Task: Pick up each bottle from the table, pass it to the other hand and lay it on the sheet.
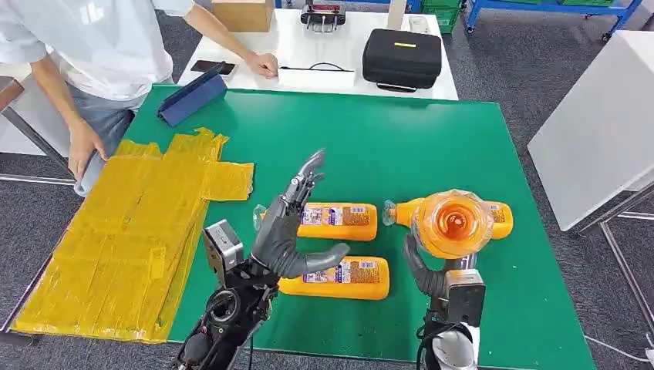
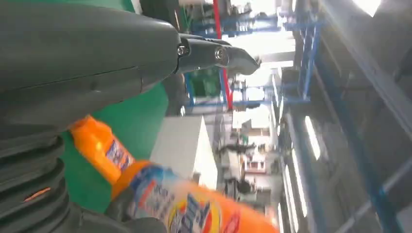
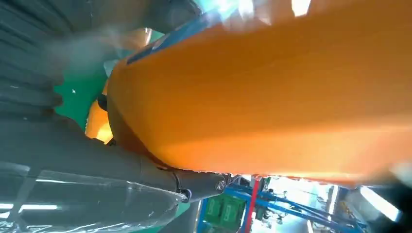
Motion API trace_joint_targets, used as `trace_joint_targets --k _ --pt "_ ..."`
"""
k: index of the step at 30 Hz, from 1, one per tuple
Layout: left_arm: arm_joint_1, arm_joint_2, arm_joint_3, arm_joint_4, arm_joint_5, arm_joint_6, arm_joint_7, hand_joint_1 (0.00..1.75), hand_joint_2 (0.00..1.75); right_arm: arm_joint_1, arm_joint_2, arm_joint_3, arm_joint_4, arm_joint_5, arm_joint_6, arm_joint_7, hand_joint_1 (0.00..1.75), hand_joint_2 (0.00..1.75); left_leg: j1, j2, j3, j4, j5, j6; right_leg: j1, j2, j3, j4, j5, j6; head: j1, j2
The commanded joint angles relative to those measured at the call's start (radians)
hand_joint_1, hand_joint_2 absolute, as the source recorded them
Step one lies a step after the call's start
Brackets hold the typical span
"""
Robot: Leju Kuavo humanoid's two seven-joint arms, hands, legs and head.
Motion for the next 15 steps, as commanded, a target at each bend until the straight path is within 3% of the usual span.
trace_joint_targets --k 1,15 --pt "-0.008 0.047 -0.159 0.022 -0.019 -0.056 0.036 0.0 1.75 -0.056 -0.008 0.023 0.107 -0.022 -0.003 -0.009 1.75 1.75 0.001 0.001 0.004 -0.001 -0.001 -0.002 0.001 0.001 0.004 -0.002 -0.001 -0.002 0.0 0.0" --pt "-0.073 0.02 -0.206 0.267 -0.044 0.03 0.056 0.0 1.75 -0.122 -0.002 0.015 0.199 -0.022 -0.052 0.001 1.75 1.75 0.0 0.001 0.003 -0.001 0.0 -0.002 0.001 0.001 0.003 -0.002 0.0 -0.001 0.0 0.0"
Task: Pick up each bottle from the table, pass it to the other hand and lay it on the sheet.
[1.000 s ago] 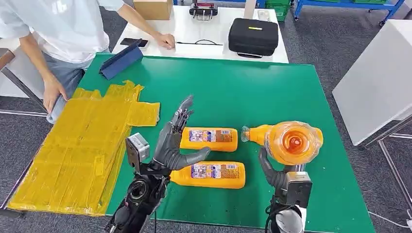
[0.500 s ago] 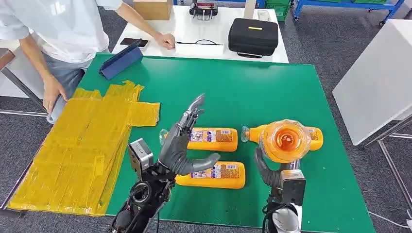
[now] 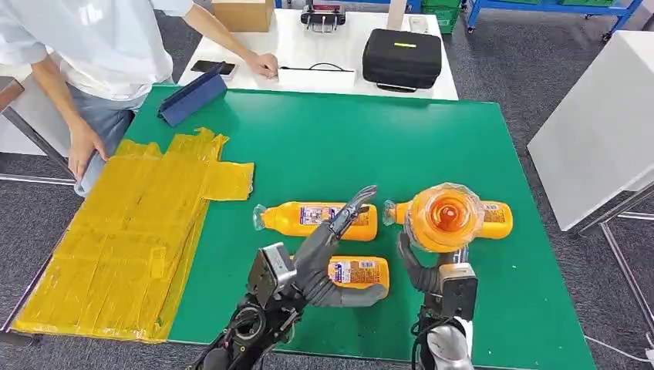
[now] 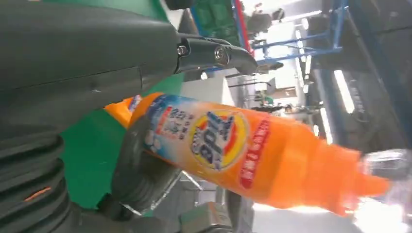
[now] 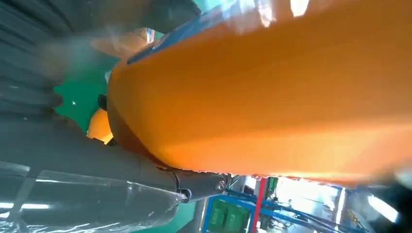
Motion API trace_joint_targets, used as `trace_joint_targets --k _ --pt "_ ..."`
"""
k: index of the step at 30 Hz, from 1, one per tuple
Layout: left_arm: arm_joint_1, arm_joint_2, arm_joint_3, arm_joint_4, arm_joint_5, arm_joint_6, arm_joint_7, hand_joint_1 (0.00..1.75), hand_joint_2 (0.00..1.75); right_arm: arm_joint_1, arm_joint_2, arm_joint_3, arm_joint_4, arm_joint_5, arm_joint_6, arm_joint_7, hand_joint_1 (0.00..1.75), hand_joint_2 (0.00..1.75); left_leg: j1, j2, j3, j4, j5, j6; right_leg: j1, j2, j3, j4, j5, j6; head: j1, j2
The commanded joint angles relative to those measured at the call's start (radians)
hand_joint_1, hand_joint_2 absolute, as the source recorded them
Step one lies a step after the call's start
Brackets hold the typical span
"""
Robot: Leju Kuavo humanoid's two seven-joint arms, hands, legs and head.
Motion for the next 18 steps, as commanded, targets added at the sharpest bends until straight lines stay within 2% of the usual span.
trace_joint_targets --k 1,9,18 --pt "-0.059 0.016 -0.06 0.189 -0.002 0.013 -0.001 0.0 1.75 -0.088 0.007 -0.004 0.145 0.014 -0.058 0.006 1.75 1.75 0.001 0.002 0.005 -0.001 -0.001 -0.003 0.001 0.001 0.006 -0.003 0.0 -0.002 0.0 0.0" --pt "-0.058 0.018 -0.061 0.185 -0.002 0.013 -0.002 0.0 1.75 -0.097 0.009 -0.003 0.159 0.014 -0.061 0.006 1.75 1.75 0.002 0.002 0.004 -0.001 -0.001 -0.003 0.002 0.001 0.005 -0.002 0.0 -0.003 0.0 0.0" --pt "-0.081 0.003 -0.073 0.216 0.01 0.021 -0.003 0.0 1.75 -0.315 0.041 0.058 0.471 0.063 -0.13 0.018 1.75 1.75 0.002 0.007 0.004 0.0 -0.001 -0.003 0.002 0.005 0.004 -0.002 0.001 -0.003 0.0 0.0"
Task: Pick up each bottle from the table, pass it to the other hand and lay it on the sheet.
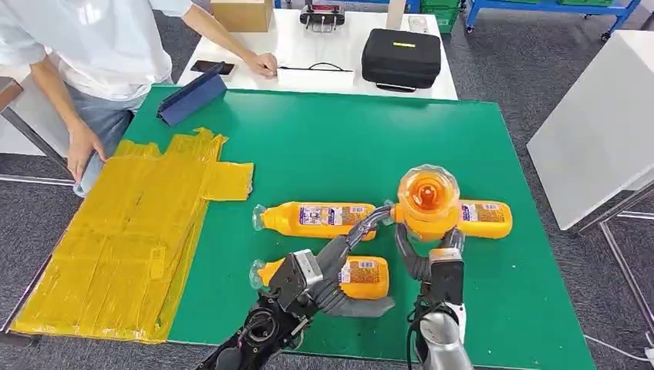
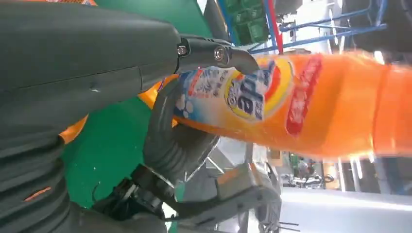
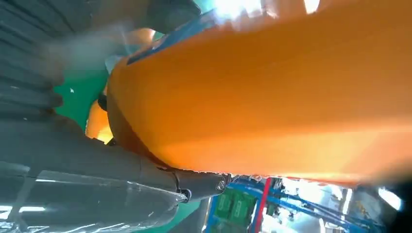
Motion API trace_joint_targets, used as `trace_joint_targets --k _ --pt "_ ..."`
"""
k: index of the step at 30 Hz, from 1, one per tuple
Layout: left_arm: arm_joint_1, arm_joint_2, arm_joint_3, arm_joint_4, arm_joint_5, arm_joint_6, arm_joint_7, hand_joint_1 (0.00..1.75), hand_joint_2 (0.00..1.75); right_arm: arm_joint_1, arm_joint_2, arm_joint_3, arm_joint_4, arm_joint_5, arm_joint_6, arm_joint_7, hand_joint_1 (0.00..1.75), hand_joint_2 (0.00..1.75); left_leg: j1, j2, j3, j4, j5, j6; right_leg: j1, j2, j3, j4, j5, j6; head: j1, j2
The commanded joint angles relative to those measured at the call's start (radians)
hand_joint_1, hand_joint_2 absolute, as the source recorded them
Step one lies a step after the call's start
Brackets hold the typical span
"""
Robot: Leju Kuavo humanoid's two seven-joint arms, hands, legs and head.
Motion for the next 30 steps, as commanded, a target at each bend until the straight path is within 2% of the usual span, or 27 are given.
trace_joint_targets --k 1,6,13,22,30 --pt "-0.063 0.001 -0.023 0.097 0.008 0.02 0.005 0.0 1.75 -0.237 0.038 0.057 0.369 0.033 -0.035 0.014 1.75 1.75 0.001 0.005 0.004 0.0 -0.001 -0.003 0.002 0.004 0.003 -0.001 0.001 -0.002 0.0 0.0" --pt "-0.093 -0.022 0.035 0.122 0.044 0.078 0.015 0.0 1.75 -0.291 0.07 0.099 0.482 0.061 -0.038 0.024 1.75 1.75 0.002 0.005 0.005 0.0 -0.001 -0.004 0.002 0.004 0.005 -0.002 0.0 -0.003 0.0 0.0" --pt "-0.126 -0.039 0.058 0.154 0.053 0.096 0.026 0.0 1.75 -0.305 0.1 0.138 0.512 0.088 -0.031 0.038 1.75 1.75 0.002 0.002 0.005 0.0 -0.001 -0.004 0.002 0.002 0.005 -0.001 -0.001 -0.003 0.0 0.0" --pt "-0.19 -0.076 0.13 0.262 0.076 0.173 0.036 0.0 1.75 -0.269 0.108 0.171 0.444 0.115 -0.049 0.045 1.75 1.75 0.002 0.0 0.002 0.001 0.0 -0.003 0.002 0.0 0.003 -0.001 0.0 -0.002 0.0 0.0" --pt "-0.191 -0.075 0.13 0.265 0.076 0.173 0.036 0.0 1.75 -0.267 0.109 0.171 0.441 0.115 -0.049 0.046 1.75 1.75 0.002 0.0 0.004 0.001 -0.001 -0.004 0.002 0.0 0.005 -0.001 -0.001 -0.003 0.0 0.0"
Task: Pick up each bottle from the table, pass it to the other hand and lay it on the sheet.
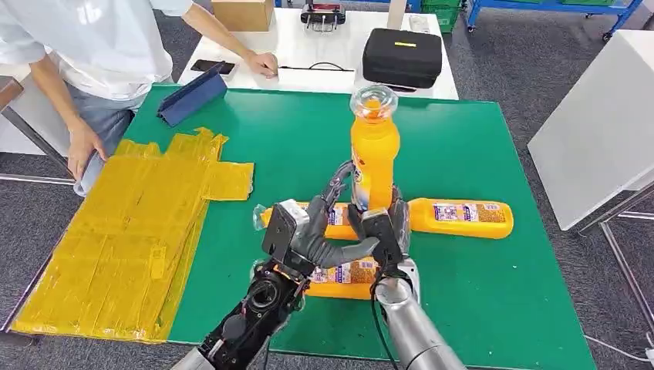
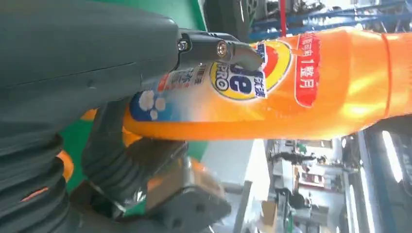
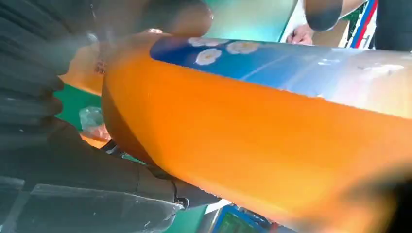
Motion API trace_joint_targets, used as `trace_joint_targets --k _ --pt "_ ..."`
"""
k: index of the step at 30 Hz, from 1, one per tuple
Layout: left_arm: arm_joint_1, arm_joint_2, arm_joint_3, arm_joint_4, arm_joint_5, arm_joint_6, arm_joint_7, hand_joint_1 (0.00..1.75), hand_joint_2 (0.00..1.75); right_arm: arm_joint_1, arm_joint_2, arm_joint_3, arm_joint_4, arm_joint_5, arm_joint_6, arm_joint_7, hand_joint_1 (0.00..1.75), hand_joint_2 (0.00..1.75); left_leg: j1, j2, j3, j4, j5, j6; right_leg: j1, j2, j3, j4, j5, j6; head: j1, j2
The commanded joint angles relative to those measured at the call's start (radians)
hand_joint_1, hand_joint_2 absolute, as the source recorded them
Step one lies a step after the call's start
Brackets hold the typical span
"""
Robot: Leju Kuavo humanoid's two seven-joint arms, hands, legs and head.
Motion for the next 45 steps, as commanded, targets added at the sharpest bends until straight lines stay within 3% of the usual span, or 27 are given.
trace_joint_targets --k 1,6,8,16,35,45 --pt "-0.073 -0.017 0.025 0.114 0.001 0.006 0.012 0.0 1.75 -0.006 0.01 0.065 0.019 0.012 0.009 -0.007 1.75 1.75 0.001 0.001 0.002 0.0 -0.001 -0.002 0.001 0.0 0.002 -0.001 -0.001 -0.002 0.0 0.0" --pt "-0.081 -0.017 0.049 0.144 0.02 0.044 0.011 0.0 1.75 0.036 0.016 0.058 -0.053 0.036 -0.034 -0.002 1.75 1.75 0.002 0.0 0.003 0.0 -0.001 -0.003 0.002 0.0 0.004 -0.001 -0.001 -0.003 0.0 0.0" --pt "-0.081 -0.016 0.047 0.145 0.02 0.046 0.011 0.0 1.75 0.047 0.012 0.062 -0.076 0.074 -0.106 -0.004 1.75 1.75 0.002 0.001 0.003 0.0 -0.002 -0.003 0.002 0.0 0.004 -0.001 -0.001 -0.003 0.0 0.0" --pt "-0.082 -0.012 0.038 0.153 0.021 0.052 0.008 0.0 1.75 0.098 0.012 0.096 -0.138 0.112 -0.117 0.001 1.75 1.75 0.003 0.001 0.006 0.0 -0.003 -0.005 0.003 0.0 0.008 -0.002 -0.002 -0.004 0.0 0.0" --pt "-0.074 -0.006 0.042 0.149 0.028 0.061 0.003 0.0 1.75 0.107 0.011 0.095 -0.159 0.1 -0.117 -0.017 1.75 1.75 0.001 0.001 0.002 0.0 -0.001 -0.002 0.001 0.001 0.002 -0.001 0.0 -0.002 0.0 0.0" --pt "-0.05 0.005 0.061 0.108 0.038 0.084 0.006 0.0 1.75 0.11 0.001 0.031 -0.174 0.086 -0.244 -0.025 1.75 1.75 0.001 0.001 0.002 -0.001 -0.001 -0.003 0.001 0.001 0.003 -0.001 0.0 -0.002 0.0 0.0"
